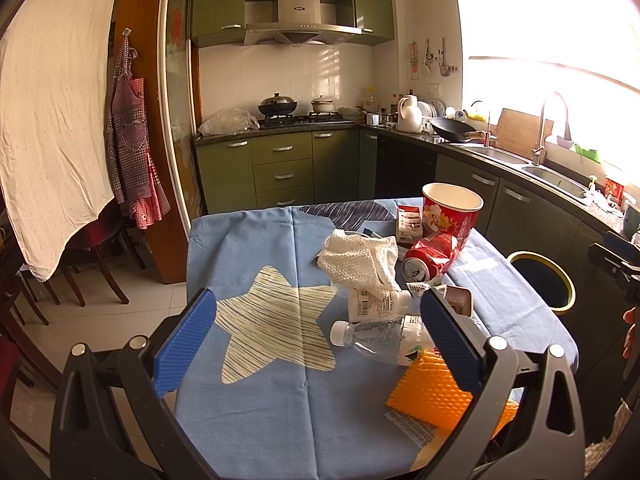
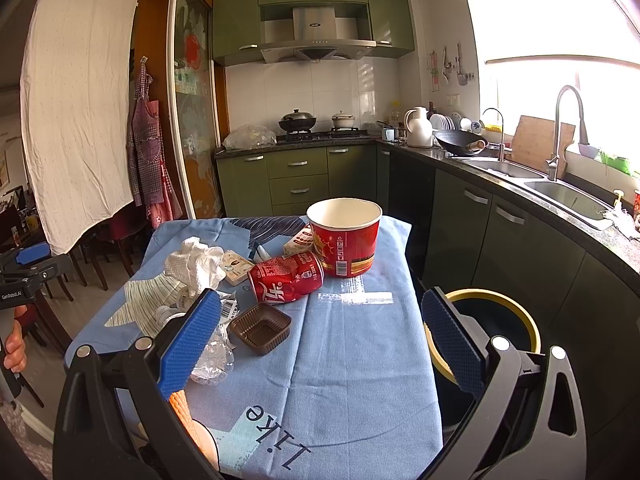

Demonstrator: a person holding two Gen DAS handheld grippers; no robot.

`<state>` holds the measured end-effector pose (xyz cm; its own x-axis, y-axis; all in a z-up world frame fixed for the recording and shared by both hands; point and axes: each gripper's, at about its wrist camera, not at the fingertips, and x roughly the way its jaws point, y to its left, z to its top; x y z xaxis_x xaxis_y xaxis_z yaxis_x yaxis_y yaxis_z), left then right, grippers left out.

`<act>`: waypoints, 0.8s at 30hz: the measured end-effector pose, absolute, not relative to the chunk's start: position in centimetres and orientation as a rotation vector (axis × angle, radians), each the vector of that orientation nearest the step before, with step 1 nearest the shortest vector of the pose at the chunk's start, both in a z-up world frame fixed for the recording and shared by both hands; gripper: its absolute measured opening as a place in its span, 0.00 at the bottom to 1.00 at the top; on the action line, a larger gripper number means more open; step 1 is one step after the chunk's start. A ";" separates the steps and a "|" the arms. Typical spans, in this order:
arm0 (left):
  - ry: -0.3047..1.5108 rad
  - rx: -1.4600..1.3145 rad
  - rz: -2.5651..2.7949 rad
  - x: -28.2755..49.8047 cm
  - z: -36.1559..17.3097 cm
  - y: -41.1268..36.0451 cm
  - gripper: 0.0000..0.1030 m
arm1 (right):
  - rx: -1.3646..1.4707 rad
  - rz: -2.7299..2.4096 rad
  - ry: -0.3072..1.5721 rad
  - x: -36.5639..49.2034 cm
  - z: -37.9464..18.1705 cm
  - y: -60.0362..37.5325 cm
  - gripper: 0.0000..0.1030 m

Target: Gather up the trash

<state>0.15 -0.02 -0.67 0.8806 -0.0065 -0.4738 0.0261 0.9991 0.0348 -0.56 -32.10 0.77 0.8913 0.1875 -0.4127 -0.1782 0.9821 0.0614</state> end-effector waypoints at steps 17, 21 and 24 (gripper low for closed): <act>0.591 0.037 -0.037 7.2 -0.7 0.8 0.94 | 0.072 0.278 0.638 8.0 1.6 -34.0 0.96; 0.608 0.057 -0.019 12.0 -0.9 0.9 0.94 | 0.124 0.255 0.717 13.2 2.4 -35.7 0.96; 0.617 0.064 0.003 16.2 -1.2 1.0 0.94 | 0.110 0.229 0.777 17.8 3.1 -36.5 0.80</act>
